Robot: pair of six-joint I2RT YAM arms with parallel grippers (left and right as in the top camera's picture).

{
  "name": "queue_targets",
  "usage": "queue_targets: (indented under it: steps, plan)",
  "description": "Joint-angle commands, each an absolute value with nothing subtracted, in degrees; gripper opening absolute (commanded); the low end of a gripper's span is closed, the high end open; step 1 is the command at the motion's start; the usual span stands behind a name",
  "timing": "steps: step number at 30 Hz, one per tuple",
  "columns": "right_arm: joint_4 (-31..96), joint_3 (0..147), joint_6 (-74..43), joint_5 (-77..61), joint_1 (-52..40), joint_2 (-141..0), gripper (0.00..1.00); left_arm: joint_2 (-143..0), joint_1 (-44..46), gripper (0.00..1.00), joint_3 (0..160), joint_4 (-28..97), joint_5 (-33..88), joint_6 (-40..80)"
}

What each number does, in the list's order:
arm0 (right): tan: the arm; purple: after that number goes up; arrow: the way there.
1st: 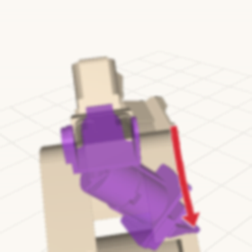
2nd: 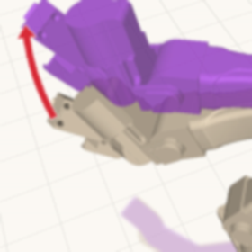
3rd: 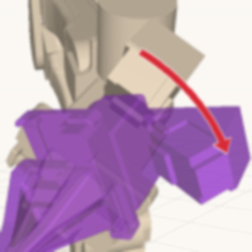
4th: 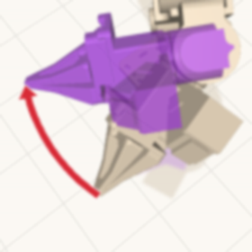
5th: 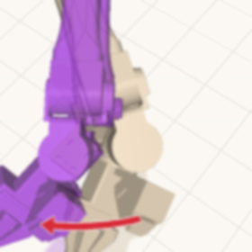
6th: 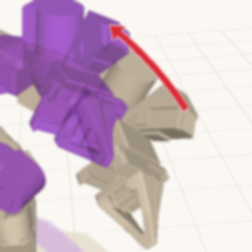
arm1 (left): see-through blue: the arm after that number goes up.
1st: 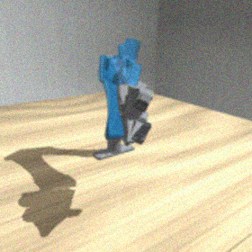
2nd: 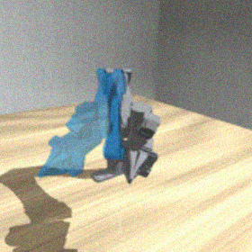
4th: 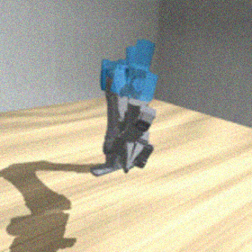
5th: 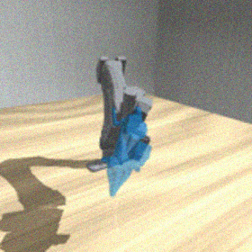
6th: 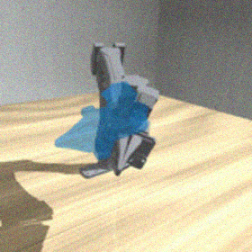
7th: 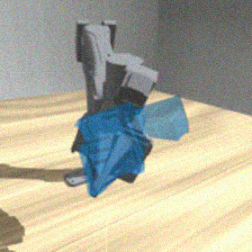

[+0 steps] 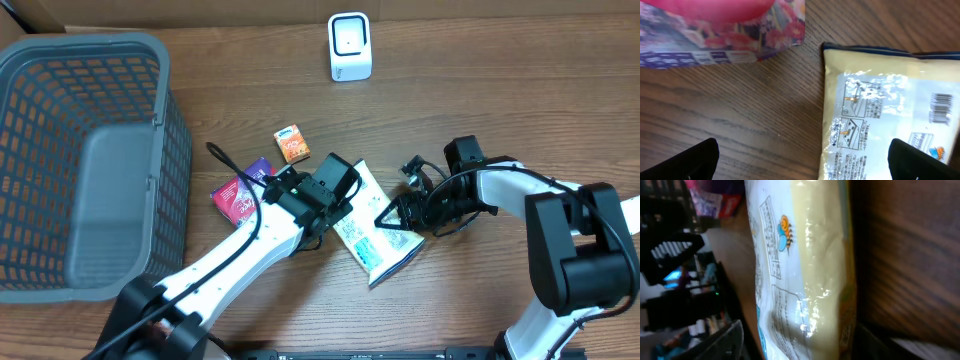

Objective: Scan the item barcode

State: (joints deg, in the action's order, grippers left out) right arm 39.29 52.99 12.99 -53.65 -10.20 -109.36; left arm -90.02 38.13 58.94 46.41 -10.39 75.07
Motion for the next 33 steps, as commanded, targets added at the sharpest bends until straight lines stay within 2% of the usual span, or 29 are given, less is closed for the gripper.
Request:
queue_targets:
  steps: [1,2,3,5,7,11,12,13,14,15,16,17,24,29,31,33]
  plan:
    - [39.7,50.2,12.9,-46.2,-10.8,-113.1,0.39,-95.3,37.8,1.00,58.5,44.2,-7.0,75.7]
    - [39.6,50.2,12.8,-46.2,-10.8,-113.1,0.24,-96.6,37.8,1.00,58.5,43.3,-5.8,75.6]
    - [39.4,50.2,12.8,-46.2,-10.8,-113.1,0.15,-97.8,37.8,1.00,58.5,42.3,-4.7,75.6]
    - [38.8,50.2,11.8,-46.0,-10.8,-113.1,0.04,-100.1,37.8,1.00,58.5,40.3,-2.6,75.6]
    - [38.3,50.2,11.8,-45.9,-10.8,-113.1,0.04,-102.1,37.8,0.96,58.5,38.3,-0.6,75.4]
    - [37.9,50.1,11.8,-46.0,-10.8,-113.1,0.04,-104.7,37.8,0.64,58.5,35.2,2.4,73.4]
    - [37.7,50.1,11.8,-46.0,-10.8,-113.1,0.05,-105.0,37.8,0.55,58.5,35.3,2.6,73.4]
    - [37.6,50.2,11.8,-46.1,-10.8,-113.1,0.23,-105.2,37.8,0.44,58.5,35.3,2.6,73.4]
    - [37.4,50.2,11.8,-46.6,-10.8,-113.1,0.52,-105.2,37.8,0.36,58.5,35.3,2.6,73.4]
    - [37.2,50.2,11.8,-47.2,-10.8,-113.1,0.75,-105.2,37.8,0.29,58.5,35.3,2.6,73.4]
    - [36.9,50.2,11.8,-48.1,-10.8,-113.1,0.91,-105.2,37.8,0.25,58.5,35.3,2.6,73.4]
    - [36.6,50.2,11.8,-50.0,-10.8,-113.1,1.00,-105.2,37.8,0.24,58.5,35.3,2.6,73.4]
    - [34.9,50.1,11.3,-59.7,-11.0,-113.1,1.00,-105.2,37.8,0.23,58.5,35.7,2.6,73.3]
    - [29.9,48.2,4.1,-59.3,-12.7,-113.2,0.94,-105.2,37.8,0.24,58.5,35.7,2.6,73.3]
    - [27.1,46.9,-0.1,-57.3,-13.6,-113.2,0.89,-105.2,37.8,0.24,58.5,35.8,2.6,73.3]
    - [25.7,46.1,-3.0,-56.5,-14.1,-113.2,0.71,-105.2,37.8,0.28,58.5,35.9,2.6,73.3]
